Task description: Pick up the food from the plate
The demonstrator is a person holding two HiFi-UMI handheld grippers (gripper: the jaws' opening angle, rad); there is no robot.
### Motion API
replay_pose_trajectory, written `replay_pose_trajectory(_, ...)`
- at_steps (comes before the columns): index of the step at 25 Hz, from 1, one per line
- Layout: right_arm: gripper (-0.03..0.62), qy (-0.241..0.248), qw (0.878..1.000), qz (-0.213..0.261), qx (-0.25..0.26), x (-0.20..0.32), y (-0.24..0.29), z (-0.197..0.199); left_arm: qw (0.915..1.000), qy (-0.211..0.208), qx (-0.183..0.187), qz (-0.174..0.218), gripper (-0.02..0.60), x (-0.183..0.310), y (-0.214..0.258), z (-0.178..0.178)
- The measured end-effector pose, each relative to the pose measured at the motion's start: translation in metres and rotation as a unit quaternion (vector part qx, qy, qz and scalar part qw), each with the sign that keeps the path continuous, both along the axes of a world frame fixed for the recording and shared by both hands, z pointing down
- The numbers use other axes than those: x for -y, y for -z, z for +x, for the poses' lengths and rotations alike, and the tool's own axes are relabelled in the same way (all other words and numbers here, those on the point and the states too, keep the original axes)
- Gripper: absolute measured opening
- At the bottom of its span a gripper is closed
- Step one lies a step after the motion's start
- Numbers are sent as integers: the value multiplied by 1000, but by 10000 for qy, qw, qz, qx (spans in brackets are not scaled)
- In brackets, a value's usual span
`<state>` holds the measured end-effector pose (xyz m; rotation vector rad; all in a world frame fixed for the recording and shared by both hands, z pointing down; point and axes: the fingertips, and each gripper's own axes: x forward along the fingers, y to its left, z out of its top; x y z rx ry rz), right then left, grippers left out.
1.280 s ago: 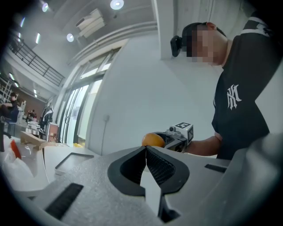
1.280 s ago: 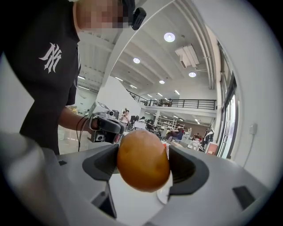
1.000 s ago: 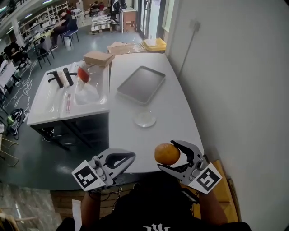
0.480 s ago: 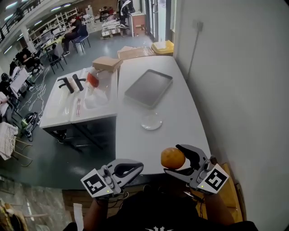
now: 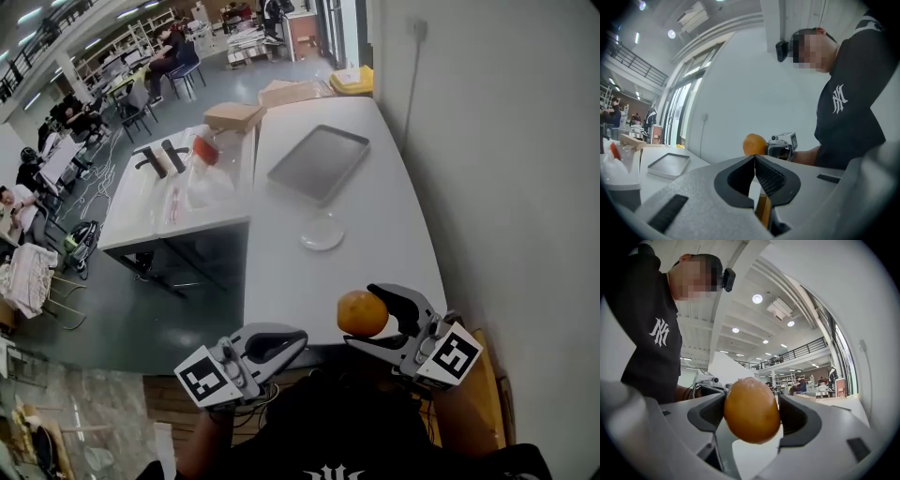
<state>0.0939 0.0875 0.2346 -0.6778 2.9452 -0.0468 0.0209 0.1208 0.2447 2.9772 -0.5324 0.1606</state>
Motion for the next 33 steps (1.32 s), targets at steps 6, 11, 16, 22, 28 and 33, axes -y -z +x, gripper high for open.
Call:
replay_pose_trajectory(6, 353, 252, 9996, 40, 116, -7, 1, 1, 9999, 143, 24, 63, 8, -6, 3, 9)
replay_pose_trajectory(11, 353, 496, 9982, 102, 328, -16, 2, -5, 9997, 218, -85, 103, 8, -10, 10, 17)
replay_pose_trajectory(16, 353, 530, 9979, 17, 360, -18, -5, -4, 9994, 290, 149, 146, 8, -10, 7, 17)
replay_pose_trajectory(22, 353, 508, 9980, -47, 378, -17, -8, 2, 9995, 233, 203, 71, 8, -11, 5, 25)
replay_pose_trajectory(28, 353, 460, 9982, -95, 366, -17, -15, 0, 9996, 126, 257, -9, 8, -13, -2, 28)
replay_pose_trajectory(33, 353, 444, 9983, -139, 360, -20, -14, 3, 9996, 137, 261, -11, 8, -15, 2, 28)
